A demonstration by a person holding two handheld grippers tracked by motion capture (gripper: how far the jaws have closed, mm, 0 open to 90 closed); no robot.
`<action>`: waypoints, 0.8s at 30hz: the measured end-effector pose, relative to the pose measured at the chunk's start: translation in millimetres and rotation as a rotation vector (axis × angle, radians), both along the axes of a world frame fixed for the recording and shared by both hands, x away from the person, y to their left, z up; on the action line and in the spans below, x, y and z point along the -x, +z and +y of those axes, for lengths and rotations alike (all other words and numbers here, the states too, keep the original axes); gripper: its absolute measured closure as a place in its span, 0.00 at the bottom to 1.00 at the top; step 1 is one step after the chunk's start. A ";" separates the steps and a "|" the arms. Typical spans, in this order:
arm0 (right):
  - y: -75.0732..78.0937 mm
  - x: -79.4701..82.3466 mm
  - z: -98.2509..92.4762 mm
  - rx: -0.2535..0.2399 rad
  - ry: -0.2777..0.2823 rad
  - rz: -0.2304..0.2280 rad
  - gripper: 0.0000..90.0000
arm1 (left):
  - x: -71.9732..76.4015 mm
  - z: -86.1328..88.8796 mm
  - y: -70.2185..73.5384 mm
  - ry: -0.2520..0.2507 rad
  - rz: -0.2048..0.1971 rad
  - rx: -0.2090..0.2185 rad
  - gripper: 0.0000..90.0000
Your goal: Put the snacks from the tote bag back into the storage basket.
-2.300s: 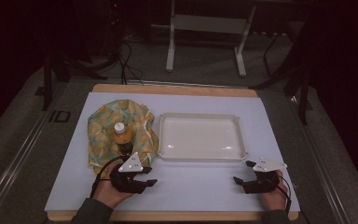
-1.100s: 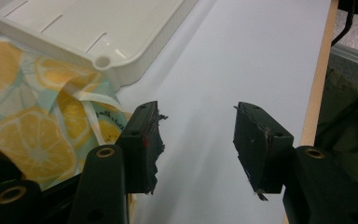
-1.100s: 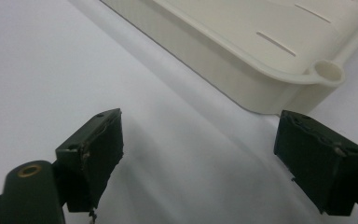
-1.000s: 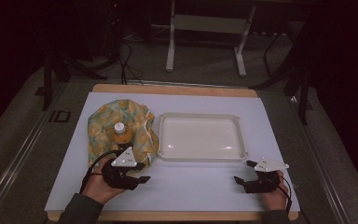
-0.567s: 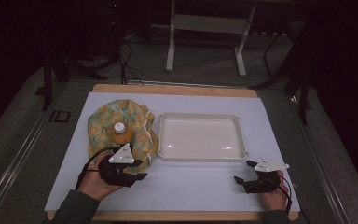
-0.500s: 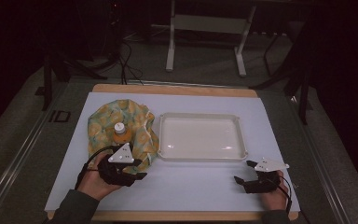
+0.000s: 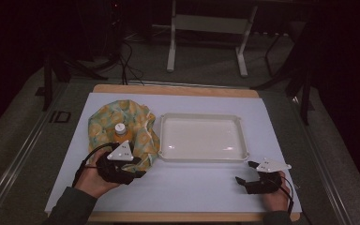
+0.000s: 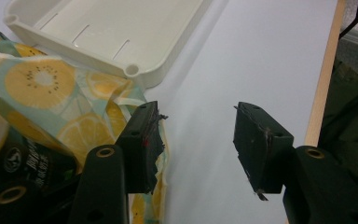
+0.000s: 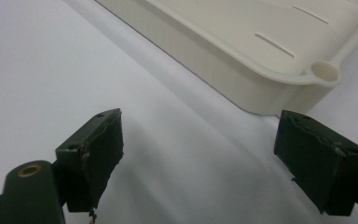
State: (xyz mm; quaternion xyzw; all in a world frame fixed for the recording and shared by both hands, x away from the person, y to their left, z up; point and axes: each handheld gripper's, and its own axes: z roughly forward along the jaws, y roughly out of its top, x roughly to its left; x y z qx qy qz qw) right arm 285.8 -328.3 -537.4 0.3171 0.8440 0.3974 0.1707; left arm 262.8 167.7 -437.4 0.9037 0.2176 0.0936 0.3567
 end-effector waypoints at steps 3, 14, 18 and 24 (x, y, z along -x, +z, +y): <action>0.0 0.0 -0.1 -0.001 0.000 0.000 0.17 | -0.6 0.2 2.3 -0.005 0.003 -0.017 0.56; 0.0 0.1 -0.1 -0.002 -0.001 -0.001 0.17 | -3.3 2.8 7.6 -0.015 0.006 -0.048 0.56; 0.0 0.1 0.0 0.000 0.000 -0.001 0.17 | -4.1 3.8 8.5 -0.014 0.007 -0.052 0.56; 0.1 0.1 -0.1 -0.002 0.001 -0.002 0.17 | -6.3 6.6 10.6 -0.011 0.011 -0.058 0.56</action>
